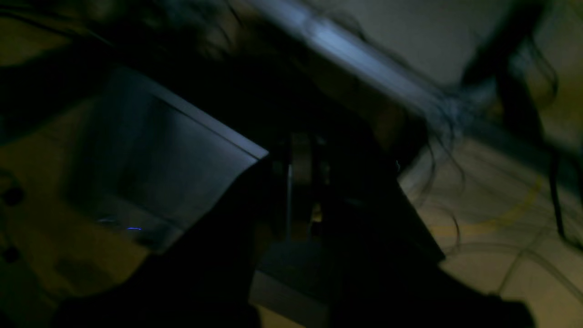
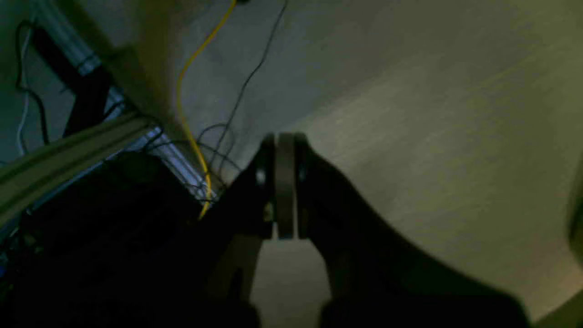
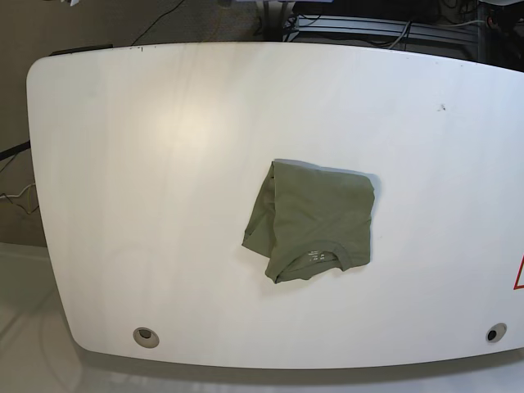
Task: Fold the T-shirt properly
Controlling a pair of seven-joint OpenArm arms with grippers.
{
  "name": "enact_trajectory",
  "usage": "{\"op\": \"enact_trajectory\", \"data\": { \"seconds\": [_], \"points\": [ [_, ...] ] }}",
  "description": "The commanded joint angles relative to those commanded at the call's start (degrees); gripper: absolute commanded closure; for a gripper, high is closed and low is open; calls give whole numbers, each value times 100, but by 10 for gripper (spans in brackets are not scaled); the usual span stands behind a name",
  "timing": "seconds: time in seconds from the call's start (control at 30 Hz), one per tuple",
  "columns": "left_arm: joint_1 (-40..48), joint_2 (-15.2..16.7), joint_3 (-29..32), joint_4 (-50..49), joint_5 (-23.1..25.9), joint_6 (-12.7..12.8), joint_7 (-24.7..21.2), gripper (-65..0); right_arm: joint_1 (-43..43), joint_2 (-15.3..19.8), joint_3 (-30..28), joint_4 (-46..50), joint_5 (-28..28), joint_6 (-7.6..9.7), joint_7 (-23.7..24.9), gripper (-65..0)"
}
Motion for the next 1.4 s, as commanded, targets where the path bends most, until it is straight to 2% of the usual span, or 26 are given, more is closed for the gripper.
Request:
{"op": "enact_trajectory", "data": {
  "seconds": [0.13, 0.2, 0.3, 0.4, 0.57, 0.67, 0.7, 0.8, 0.87, 0.97, 1.13, 1.3, 1.4],
  "points": [
    [-536, -88, 809, -985, 273, 35, -519, 0, 229, -35, -633, -440, -9, -9, 202, -4],
    [-809, -88, 1433, -1547, 492, 308, -791, 0, 343, -158, -1266, -624, -9, -9, 202, -4],
    [-1002, -44, 2101, -1767, 659, 747, -1029, 0, 484, -334, -1996, -730, -9, -9, 202, -4],
    [-1257, 88, 2673, -1802, 703, 1196, -1081, 0, 624, -492, -2611, -844, 9, -123, 202, -5],
    [-1609, 404, 3648, -2031, 721, 1714, -1064, 0, 897, -862, -3323, -1116, 0, -677, 202, -14],
    [-1785, 519, 4273, -2295, 721, 2004, -1029, 0, 1011, -1055, -3613, -1196, 0, -1029, 202, -58],
    [-1934, 554, 4501, -2365, 712, 2163, -949, 0, 1055, -1143, -3736, -1204, 0, -1240, 202, -81],
    [-2163, 563, 4721, -2409, 703, 2444, -844, 0, 1099, -1240, -3965, -1204, 0, -1662, 193, -102],
    [-2233, 580, 4721, -2418, 703, 2523, -818, 0, 1143, -1275, -4141, -1204, 0, -1890, 176, -101],
    [-2382, 703, 4721, -2418, 703, 2523, -703, 0, 1257, -1284, -4290, -1275, 0, -2022, 149, -100],
    [-2462, 941, 4765, -2418, 712, 2532, -554, 0, 1591, -1389, -4316, -1635, 0, -2101, 53, -98],
    [-2470, 1116, 4774, -2418, 721, 2549, -510, 0, 1732, -1424, -4334, -1732, 0, -2110, 35, -81],
    [-2470, 1152, 4809, -2418, 721, 2708, -501, 0, 1741, -1424, -4334, -1741, 0, -2110, 26, -74]
  ]
}}
